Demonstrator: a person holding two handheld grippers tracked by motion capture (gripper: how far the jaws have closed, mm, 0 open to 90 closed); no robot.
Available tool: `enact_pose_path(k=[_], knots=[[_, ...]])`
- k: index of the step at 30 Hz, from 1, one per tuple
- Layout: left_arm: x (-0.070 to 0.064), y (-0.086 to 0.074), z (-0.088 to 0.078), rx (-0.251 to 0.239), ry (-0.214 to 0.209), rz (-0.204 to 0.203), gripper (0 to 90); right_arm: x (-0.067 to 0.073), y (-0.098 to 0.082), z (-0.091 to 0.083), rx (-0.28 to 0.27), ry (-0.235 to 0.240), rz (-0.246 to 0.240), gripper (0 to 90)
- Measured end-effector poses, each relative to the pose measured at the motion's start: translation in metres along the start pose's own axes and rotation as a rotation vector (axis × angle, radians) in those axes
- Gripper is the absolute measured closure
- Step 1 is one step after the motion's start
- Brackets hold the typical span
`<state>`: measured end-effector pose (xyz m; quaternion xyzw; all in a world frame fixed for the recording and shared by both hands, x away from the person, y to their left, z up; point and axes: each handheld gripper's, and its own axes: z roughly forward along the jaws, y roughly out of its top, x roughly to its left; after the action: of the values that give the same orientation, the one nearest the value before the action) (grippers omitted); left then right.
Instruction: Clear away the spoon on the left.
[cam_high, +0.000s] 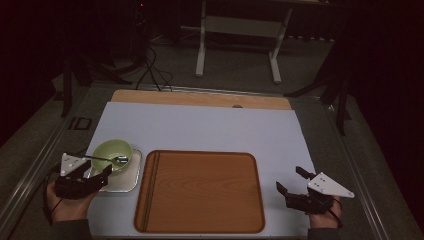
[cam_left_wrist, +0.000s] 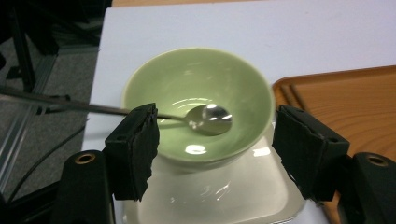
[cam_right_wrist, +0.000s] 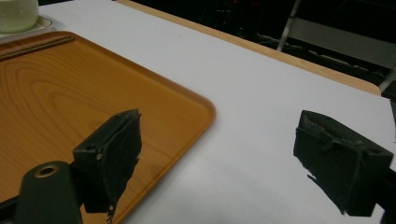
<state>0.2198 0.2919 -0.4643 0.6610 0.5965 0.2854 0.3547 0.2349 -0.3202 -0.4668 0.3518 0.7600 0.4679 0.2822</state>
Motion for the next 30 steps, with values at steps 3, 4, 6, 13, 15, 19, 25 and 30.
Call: enact_pose_path(k=[3, 4, 6, 13, 15, 19, 25, 30], knots=[[0.008, -0.003, 0.002, 0.009, 0.012, -0.022, 32.7, 0.000, 0.000, 0.000, -0.001, -0.001, -0.001, 14.6], [0.011, -0.004, 0.004, 0.013, 0.019, -0.033, 33.3, 0.000, 0.000, 0.000, -0.001, -0.001, -0.001, 14.6], [0.016, -0.005, 0.006, 0.018, 0.032, -0.056, 34.4, 0.001, 0.001, 0.000, -0.002, -0.002, -0.003, 14.6], [0.030, -0.003, 0.016, 0.036, 0.086, -0.100, 43.9, 0.001, 0.001, 0.000, -0.002, -0.001, -0.004, 14.6], [0.034, -0.003, 0.020, 0.044, 0.098, -0.116, 47.8, 0.001, 0.001, 0.000, -0.002, 0.000, -0.004, 14.6], [0.038, -0.003, 0.025, 0.046, 0.107, -0.140, 53.8, 0.001, 0.001, -0.001, -0.002, 0.000, -0.005, 14.6], [0.044, 0.002, 0.033, 0.032, 0.110, -0.177, 60.4, 0.001, 0.001, 0.000, 0.001, 0.000, -0.006, 14.6], [0.048, 0.003, 0.038, 0.013, 0.099, -0.226, 65.0, 0.001, 0.001, -0.001, 0.000, 0.000, -0.004, 14.5]])
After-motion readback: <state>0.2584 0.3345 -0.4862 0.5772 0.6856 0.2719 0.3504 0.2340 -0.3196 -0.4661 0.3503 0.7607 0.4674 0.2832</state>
